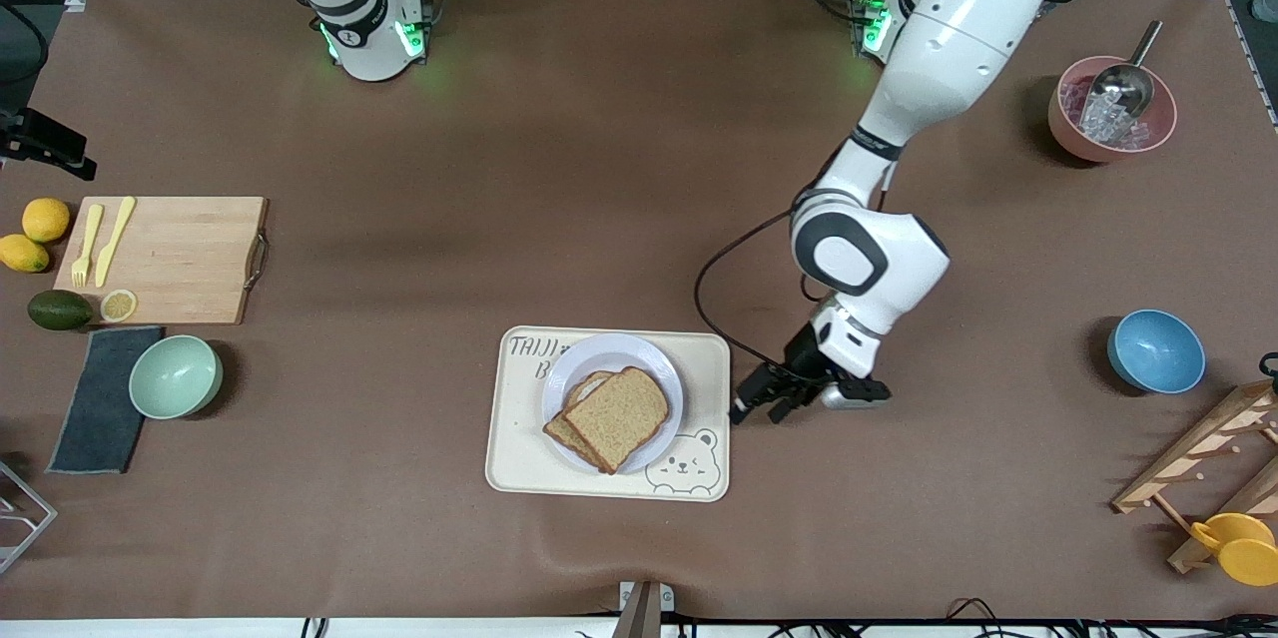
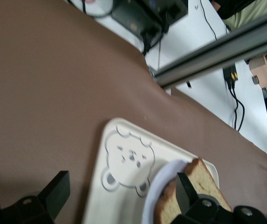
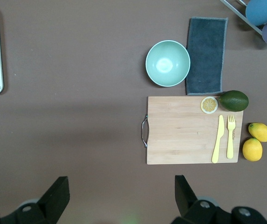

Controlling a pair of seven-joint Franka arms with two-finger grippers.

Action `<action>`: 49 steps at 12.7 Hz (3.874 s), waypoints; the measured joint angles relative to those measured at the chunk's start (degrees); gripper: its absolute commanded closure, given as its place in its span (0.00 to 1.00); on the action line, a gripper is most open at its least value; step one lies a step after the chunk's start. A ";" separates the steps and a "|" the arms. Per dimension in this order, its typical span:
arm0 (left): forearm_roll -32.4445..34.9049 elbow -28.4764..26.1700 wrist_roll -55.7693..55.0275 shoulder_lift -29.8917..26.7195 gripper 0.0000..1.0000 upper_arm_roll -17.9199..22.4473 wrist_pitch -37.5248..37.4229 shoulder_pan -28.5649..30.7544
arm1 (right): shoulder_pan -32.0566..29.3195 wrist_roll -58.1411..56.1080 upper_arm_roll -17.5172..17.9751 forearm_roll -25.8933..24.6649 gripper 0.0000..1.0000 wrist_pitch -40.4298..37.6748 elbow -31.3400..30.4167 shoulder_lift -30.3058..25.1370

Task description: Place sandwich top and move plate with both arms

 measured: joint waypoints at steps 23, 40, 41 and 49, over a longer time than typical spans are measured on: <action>87.57 -7.89 -44.31 -33.65 0.00 11.02 -61.79 13.43 | -2.42 -0.01 0.05 -0.21 0.00 2.13 0.49 1.45; 91.38 -6.60 -47.06 -47.17 0.00 5.10 -78.68 14.20 | -2.24 -0.01 0.30 -0.21 0.00 2.12 0.49 2.39; 91.39 -6.42 -47.06 -47.02 0.00 5.10 -78.69 14.45 | -2.24 -0.01 0.29 -0.21 0.00 2.12 0.49 2.40; 91.61 -5.16 -47.10 -46.59 0.00 4.59 -79.30 14.87 | -2.24 -0.01 0.30 -0.21 0.00 2.16 0.49 2.87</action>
